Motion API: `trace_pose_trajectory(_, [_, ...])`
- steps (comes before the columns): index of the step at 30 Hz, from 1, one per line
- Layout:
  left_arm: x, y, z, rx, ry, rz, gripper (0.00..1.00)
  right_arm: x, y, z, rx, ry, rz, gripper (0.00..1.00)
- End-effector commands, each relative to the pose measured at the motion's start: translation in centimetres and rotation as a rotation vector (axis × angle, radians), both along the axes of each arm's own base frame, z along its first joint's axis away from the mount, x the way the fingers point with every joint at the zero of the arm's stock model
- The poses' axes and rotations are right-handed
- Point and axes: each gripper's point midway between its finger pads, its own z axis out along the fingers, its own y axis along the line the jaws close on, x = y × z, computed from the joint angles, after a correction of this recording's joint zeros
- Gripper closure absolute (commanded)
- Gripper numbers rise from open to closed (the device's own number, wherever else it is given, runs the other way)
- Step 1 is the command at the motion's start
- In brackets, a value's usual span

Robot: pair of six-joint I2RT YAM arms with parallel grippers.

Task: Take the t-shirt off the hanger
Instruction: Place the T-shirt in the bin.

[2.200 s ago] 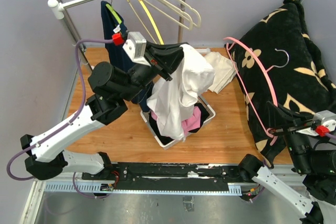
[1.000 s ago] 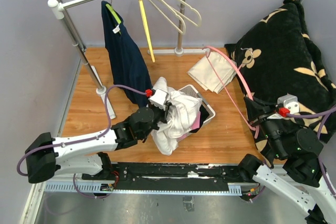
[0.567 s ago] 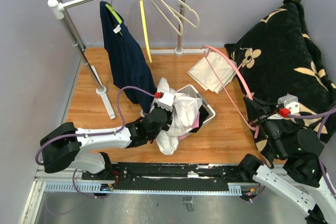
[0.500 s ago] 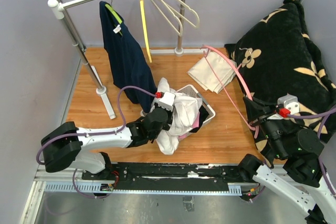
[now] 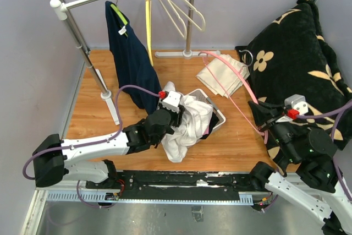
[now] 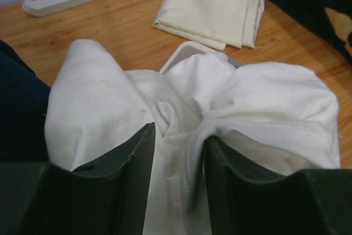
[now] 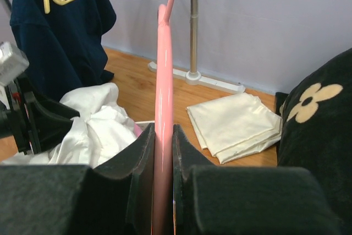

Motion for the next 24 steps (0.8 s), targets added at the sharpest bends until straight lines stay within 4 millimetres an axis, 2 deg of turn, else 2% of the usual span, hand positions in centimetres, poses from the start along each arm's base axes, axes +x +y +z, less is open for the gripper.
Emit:
trace_pose_trajectory(1, [-0.8,-0.6,3.0,-0.045,-0.025,-0.040,0.52,-0.2,1.4,1.2,0.031,0.001,0.064,0.99])
trace_pose_trajectory(6, [-1.5,-0.1,4.8,-0.099,-0.041,-0.057,0.44,0.6,2.8,1.0,0.030,0.016,0.084,0.99])
trace_pose_trajectory(15, [-3.4,2.0,8.4,-0.265,-0.107,-0.109,0.40,2.5,6.0,1.2,0.032,0.023,0.126,0.99])
trace_pose_trajectory(19, [-4.3,3.1,9.6,-0.357,-0.143,-0.128,0.39,3.6,7.5,2.3,0.040,0.017,0.137,0.99])
trace_pose_trajectory(24, [-4.3,4.2,10.4,-0.388,-0.160,-0.102,0.40,5.6,9.7,4.3,0.025,0.000,0.138,0.99])
